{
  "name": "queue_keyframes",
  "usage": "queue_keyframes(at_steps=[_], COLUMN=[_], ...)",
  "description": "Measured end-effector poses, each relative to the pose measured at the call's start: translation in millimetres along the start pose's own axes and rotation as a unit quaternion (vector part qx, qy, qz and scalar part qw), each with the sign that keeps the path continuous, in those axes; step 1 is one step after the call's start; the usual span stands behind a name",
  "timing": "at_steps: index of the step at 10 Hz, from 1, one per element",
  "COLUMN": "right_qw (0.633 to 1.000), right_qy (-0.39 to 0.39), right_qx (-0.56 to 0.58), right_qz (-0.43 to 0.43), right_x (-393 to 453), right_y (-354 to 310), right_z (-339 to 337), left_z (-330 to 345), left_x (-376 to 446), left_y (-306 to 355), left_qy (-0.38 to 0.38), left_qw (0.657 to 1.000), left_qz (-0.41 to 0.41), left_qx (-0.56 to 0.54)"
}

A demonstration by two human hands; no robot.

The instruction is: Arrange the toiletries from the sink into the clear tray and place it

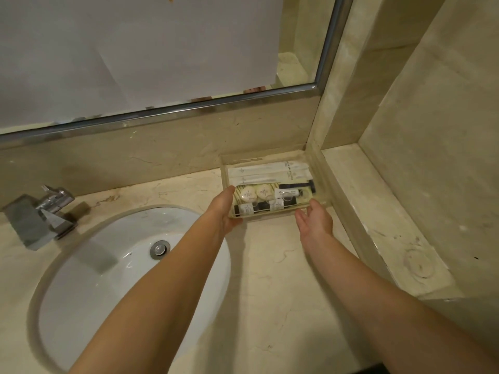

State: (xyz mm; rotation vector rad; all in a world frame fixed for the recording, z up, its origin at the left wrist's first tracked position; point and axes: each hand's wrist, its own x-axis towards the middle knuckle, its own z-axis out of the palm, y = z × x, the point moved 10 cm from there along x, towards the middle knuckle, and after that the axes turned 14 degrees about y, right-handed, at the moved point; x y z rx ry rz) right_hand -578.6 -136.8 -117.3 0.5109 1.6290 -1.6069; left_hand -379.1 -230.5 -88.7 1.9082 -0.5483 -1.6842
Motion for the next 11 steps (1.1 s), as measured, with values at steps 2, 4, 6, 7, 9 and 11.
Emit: queue_keyframes(at_steps=[2,4,6,7,9,11], right_qw=[0.999,0.999,0.998,0.997,0.975,0.952], right_qy=[-0.034,-0.044,-0.051,-0.055,-0.052,-0.100], right_qx=[-0.007,0.002,-0.020,-0.056,-0.205,-0.262], right_qz=[-0.001,0.003,-0.012,-0.026,-0.075,-0.120], right_x=[7.4,9.2,17.4,19.8,29.7,15.6], right_y=[-10.6,-6.7,-4.4,-3.8,-2.6,1.2], right_z=[14.8,21.3,31.9,32.7,31.3,23.8], left_z=[14.0,21.4,22.4,24.8,23.2,-11.4], left_x=[-0.3,0.4,10.4,16.4,-5.8,-1.7], left_y=[1.3,0.7,7.1,8.4,7.3,-14.5], left_qy=[-0.016,-0.028,-0.034,-0.052,-0.096,-0.050], left_qw=[0.999,0.998,0.999,0.998,0.995,0.994], left_qz=[-0.016,-0.022,-0.025,-0.026,-0.028,-0.051], left_qx=[-0.045,-0.060,-0.017,0.006,-0.002,-0.077])
